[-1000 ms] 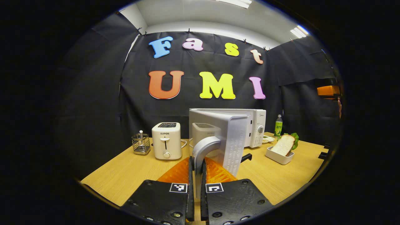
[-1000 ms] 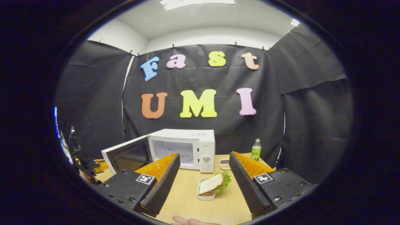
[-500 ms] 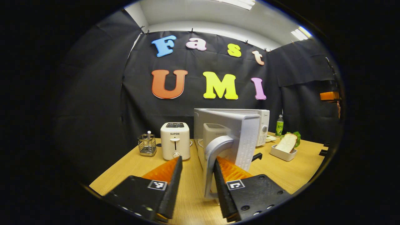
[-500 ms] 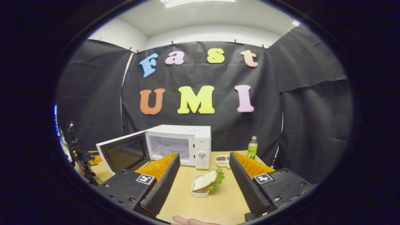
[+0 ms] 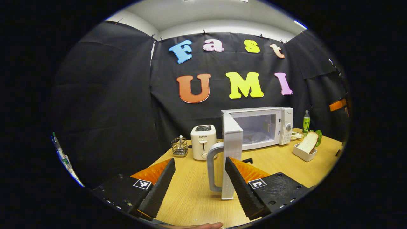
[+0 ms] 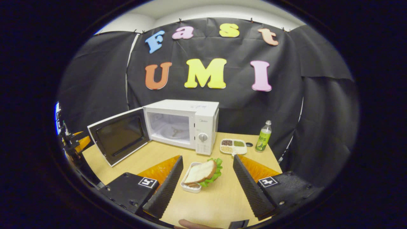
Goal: Open the microwave oven with the left hand, put the food in, and close the microwave oven.
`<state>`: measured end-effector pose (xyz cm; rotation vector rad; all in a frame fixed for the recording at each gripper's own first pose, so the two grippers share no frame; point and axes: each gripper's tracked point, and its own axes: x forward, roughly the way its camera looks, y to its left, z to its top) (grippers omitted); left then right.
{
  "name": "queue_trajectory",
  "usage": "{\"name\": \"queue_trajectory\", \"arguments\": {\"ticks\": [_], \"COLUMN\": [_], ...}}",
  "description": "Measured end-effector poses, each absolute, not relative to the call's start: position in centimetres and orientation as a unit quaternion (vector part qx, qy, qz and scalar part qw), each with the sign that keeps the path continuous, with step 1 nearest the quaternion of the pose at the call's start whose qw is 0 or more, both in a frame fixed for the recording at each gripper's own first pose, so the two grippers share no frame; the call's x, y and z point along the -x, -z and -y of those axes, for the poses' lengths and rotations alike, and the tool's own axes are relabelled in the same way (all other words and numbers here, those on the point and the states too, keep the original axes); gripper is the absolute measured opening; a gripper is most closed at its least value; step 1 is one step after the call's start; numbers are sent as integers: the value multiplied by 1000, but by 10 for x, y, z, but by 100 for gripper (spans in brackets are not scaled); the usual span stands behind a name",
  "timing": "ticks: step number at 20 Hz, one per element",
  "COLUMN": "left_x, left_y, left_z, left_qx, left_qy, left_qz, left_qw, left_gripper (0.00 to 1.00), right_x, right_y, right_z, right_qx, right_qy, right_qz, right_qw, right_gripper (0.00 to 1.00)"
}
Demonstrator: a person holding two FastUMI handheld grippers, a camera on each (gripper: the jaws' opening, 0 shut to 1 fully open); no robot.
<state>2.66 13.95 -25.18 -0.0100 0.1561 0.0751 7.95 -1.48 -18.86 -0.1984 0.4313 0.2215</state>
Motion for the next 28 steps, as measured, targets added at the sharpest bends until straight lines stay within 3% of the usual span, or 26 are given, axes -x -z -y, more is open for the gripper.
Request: {"name": "queue_trajectory", "arguments": {"ticks": [1,2,3,5,6,7,8,9,10,11,12,17,19,20,23,24,25,26,27,28], "left_x": [-22,-17,-14,-9,-8,-10,-11,-13,-14,-16,-18,-30,-31,-31,-29,-28,-26,-24,-24,-23], "left_y": [249,247,244,237,232,225,216,211,203,194,189,178,172,172,179,180,180,178,178,179], "left_z": [-134,-127,-121,-103,-92,-86,-82,-74,-67,-63,-60,-54,-54,-57,-62,-60,-60,-62,-63,-65], "left_qx": [7,5,3,12,22,29,37,45,49,50,55,77,84,79,56,58,59,61,64,68], "left_qy": [-45,-50,-58,-59,-57,-60,-68,-66,-66,-66,-67,-77,-84,-90,-112,-109,-107,-107,-105,-102], "left_qz": [-84,-88,-91,-94,-95,-91,-83,-81,-74,-64,-61,-55,-48,-48,-55,-57,-57,-55,-53,-53], "left_qw": [995,995,994,994,994,994,994,993,994,995,994,993,992,992,991,991,991,991,991,991], "left_gripper": [94,94,95,95,95,95,95,95,95,95,95,95,96,96,95,96,85,96,96,95], "right_x": [-92,-103,-112,-129,-136,-140,-140,-141,-141,-143,-145,-161,-165,-162,-164,-162,-161,-160,-158,-155], "right_y": [193,203,211,233,245,257,266,273,280,285,291,312,323,329,325,323,320,316,311,305], "right_z": [22,25,27,38,42,44,43,39,38,36,37,30,27,25,24,23,23,24,24,24], "right_qx": [80,65,49,18,7,-9,-27,-46,-62,-79,-89,-128,-147,-155,-182,-179,-174,-166,-153,-140], "right_qy": [-107,-115,-123,-128,-133,-146,-163,-186,-206,-220,-227,-262,-267,-273,-281,-281,-277,-273,-270,-265], "right_qz": [-230,-252,-276,-328,-353,-382,-408,-429,-450,-464,-476,-501,-515,-527,-527,-523,-519,-513,-507,-500], "right_qw": [964,959,952,936,926,912,898,883,867,854,845,815,801,790,781,784,790,797,804,812], "right_gripper": [100,92,100,100,97,84,92,82,91,91,80,75,80,73,28,32,30,30,21,29]}}
